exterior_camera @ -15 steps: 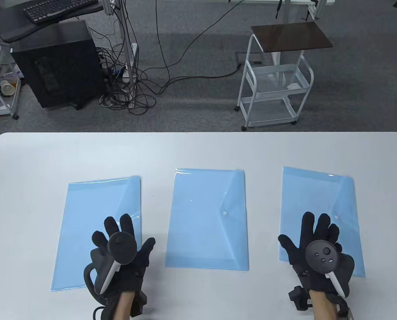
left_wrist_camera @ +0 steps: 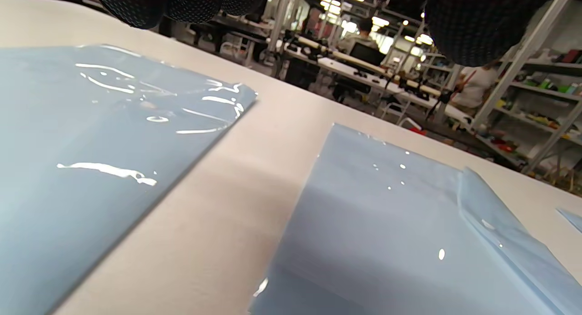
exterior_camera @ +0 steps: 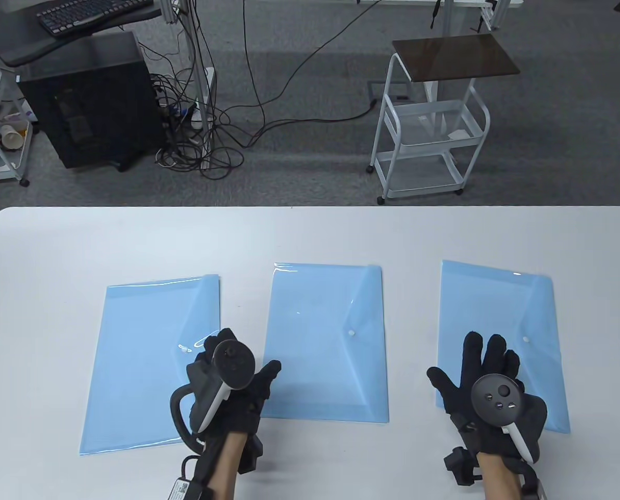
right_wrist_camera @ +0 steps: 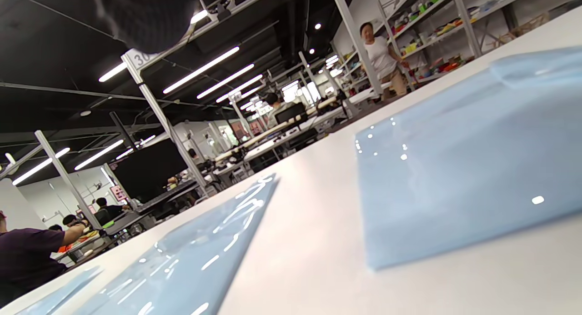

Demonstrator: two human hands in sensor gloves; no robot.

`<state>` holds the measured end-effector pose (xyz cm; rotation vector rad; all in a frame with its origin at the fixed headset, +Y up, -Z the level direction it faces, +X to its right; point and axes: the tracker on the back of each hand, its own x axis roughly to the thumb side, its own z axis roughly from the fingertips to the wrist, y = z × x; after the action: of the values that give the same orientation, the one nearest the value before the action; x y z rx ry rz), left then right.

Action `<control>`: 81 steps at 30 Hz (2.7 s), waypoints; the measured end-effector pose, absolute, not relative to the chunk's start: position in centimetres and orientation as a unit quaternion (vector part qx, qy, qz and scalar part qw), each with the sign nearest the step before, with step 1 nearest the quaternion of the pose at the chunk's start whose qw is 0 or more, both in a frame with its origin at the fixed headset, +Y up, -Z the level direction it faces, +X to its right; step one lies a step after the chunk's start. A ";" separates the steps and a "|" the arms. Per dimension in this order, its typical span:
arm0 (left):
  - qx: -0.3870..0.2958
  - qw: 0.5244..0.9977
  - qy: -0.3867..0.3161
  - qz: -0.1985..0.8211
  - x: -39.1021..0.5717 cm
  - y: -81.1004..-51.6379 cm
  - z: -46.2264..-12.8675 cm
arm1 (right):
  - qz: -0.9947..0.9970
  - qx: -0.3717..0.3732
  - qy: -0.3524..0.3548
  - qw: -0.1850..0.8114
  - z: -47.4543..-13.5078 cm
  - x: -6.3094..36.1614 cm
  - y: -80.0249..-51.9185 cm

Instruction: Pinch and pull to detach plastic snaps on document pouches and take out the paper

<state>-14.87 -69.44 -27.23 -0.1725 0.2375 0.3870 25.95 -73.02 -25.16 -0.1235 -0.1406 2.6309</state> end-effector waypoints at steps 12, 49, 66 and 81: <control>-0.179 0.956 0.179 0.151 -11.3 -73.7 -32.8 | 0.966 -0.037 -0.042 0.251 -25.2 25.5 -73.2; -0.182 0.937 0.230 0.188 -9.7 -76.0 -35.8 | 0.960 -0.031 -0.023 0.278 -25.3 25.0 -73.5; -0.120 0.870 0.109 0.465 -15.7 -70.2 -28.1 | 0.962 -0.034 -0.026 0.270 -25.3 25.1 -73.4; -0.210 0.835 0.118 0.495 -16.9 -76.1 -22.9 | 0.970 -0.040 -0.014 0.241 -25.3 24.6 -73.7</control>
<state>-16.93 -76.06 -22.95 -0.4456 0.2490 1.0484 24.62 -73.74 -25.30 -0.1104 -0.0378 2.6531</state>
